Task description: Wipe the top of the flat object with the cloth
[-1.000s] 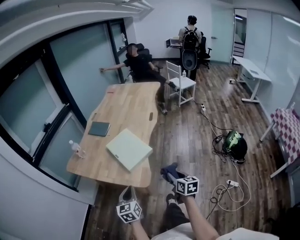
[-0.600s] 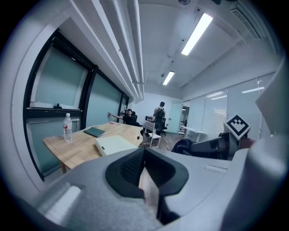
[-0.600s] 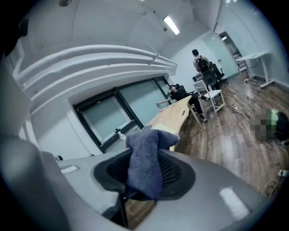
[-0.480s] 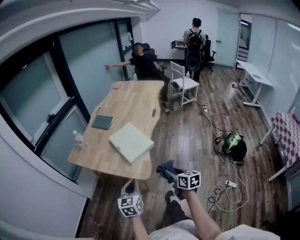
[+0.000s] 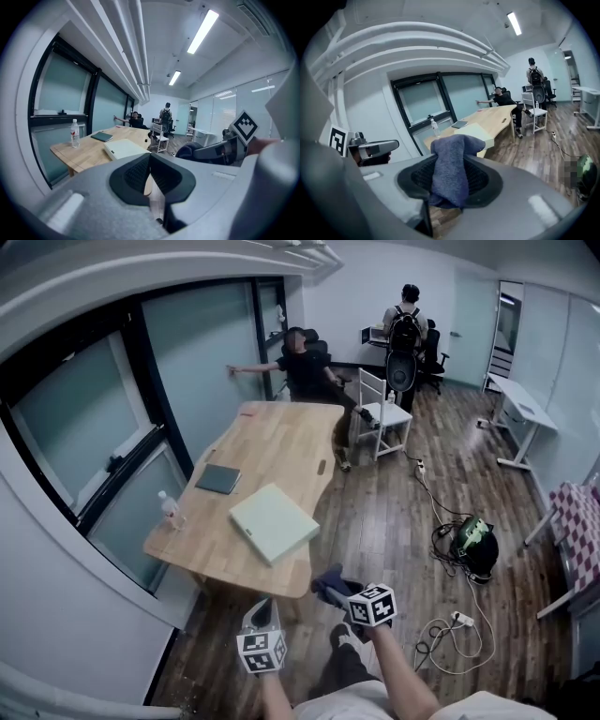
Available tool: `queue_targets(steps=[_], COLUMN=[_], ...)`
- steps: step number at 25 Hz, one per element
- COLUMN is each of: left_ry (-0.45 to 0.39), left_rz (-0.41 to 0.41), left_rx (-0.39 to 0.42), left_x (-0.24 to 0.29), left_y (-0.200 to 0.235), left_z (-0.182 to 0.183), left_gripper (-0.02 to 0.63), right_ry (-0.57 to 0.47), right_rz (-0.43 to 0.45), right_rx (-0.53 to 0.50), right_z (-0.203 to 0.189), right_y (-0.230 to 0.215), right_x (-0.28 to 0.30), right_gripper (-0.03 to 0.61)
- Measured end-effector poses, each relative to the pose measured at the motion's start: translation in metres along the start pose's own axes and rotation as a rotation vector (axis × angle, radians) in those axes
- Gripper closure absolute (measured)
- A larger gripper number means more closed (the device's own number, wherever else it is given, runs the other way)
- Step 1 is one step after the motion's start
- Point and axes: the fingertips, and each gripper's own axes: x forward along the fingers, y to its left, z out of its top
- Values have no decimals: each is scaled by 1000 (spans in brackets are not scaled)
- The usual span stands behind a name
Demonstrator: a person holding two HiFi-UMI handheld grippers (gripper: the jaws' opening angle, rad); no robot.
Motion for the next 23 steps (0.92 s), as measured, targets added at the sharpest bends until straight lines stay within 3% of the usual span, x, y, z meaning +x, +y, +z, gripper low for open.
queue_targets(steps=[11,23], left_ry=[38,45], left_rz=[-18,-11], left_rx=[5,3], left_x=[0,-10], left_y=[-4,-4], left_z=[-17,-19], left_gripper=[606,606], right_ry=[75,96], right_rz=[21,46], right_rx=[-243,-288], right_z=[-5,-10], right_y=[27,45], right_x=[3,-2], right_gripper=[434,434])
